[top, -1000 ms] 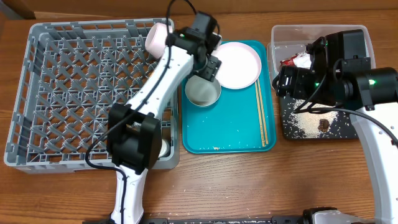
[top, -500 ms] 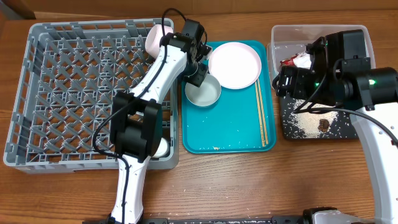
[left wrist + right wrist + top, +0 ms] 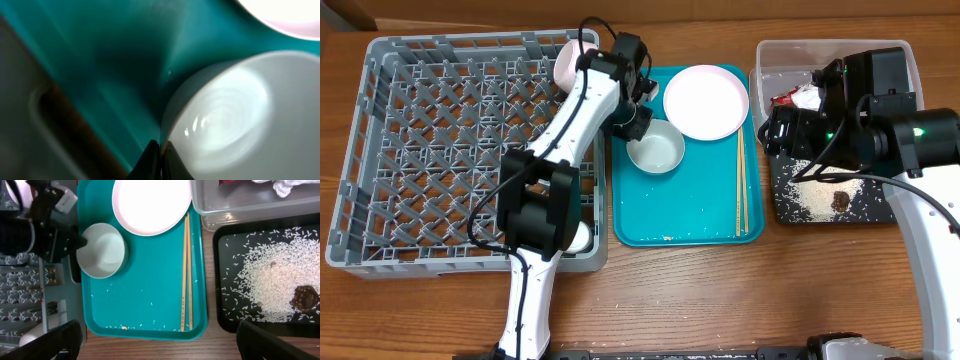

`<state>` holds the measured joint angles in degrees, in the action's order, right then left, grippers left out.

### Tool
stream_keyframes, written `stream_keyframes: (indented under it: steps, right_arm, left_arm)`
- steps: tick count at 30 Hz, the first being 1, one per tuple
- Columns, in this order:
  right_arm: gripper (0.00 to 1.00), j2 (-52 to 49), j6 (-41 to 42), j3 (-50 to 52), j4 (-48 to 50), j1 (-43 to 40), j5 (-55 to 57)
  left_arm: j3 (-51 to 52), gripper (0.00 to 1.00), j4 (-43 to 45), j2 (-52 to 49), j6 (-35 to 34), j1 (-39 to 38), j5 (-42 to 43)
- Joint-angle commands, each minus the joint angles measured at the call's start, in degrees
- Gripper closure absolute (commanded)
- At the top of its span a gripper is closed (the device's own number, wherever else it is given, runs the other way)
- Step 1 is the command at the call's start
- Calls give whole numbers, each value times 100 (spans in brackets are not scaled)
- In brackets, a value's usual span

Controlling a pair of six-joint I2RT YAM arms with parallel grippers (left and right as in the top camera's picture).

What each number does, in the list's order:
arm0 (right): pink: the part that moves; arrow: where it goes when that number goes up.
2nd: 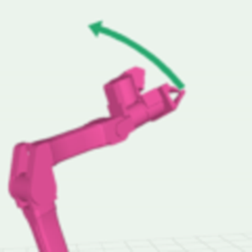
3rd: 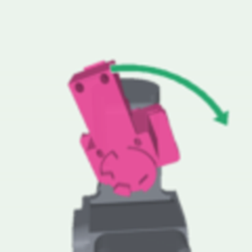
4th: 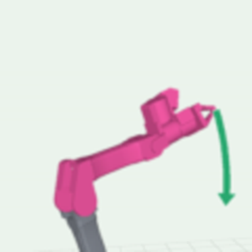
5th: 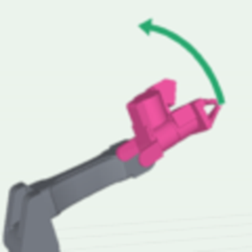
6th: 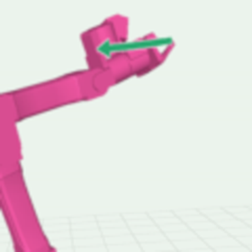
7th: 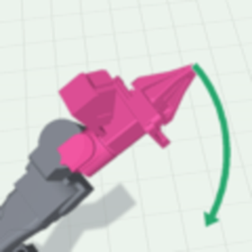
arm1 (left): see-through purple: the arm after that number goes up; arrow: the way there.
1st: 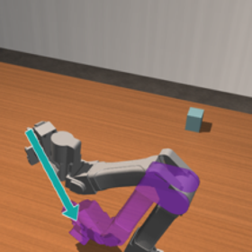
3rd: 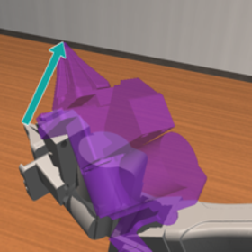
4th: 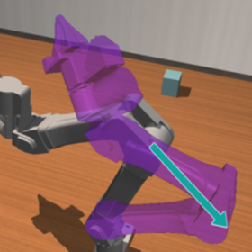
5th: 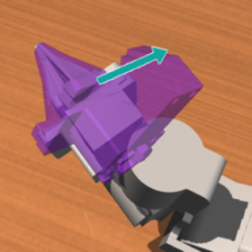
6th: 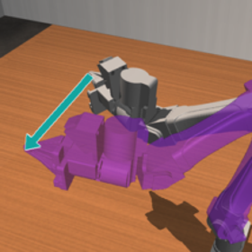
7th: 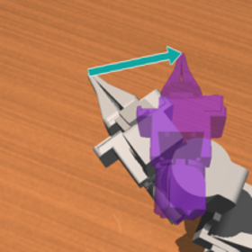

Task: Sort waste into correct bins and load items into the dishwasher
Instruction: 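Carry the grey-green bowl into the dish rack and release it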

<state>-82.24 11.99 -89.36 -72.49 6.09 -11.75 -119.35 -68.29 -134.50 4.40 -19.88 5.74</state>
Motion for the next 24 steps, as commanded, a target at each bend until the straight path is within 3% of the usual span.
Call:
stream_keyframes:
  steps: [1, 5, 10, 13, 18, 24]
  right_arm:
    - [0, -7, 15, -70, 39, 15, 35]
    - [0, -7, 15, -70, 39, 15, 35]
    - [0, -7, 15, -70, 39, 15, 35]
    - [0, -7, 15, -70, 39, 15, 35]
    - [0, -7, 15, -70, 39, 15, 35]
    - [0, -7, 15, -70, 39, 15, 35]
  left_arm:
    - [-782, 96, -444, 262, -188, -2, 4]
    - [-1416, 96, -1130, 717, -533, 7, -562]
    - [-1543, 96, -1943, 1342, -2597, -7, -3692]
    - [-1532, 96, -2428, 1386, -3748, 0, -5121]
    - [-896, 96, -2406, 1384, -5589, 4, -6686]
    - [221, 96, -2011, 1384, -6684, 2, -7663]
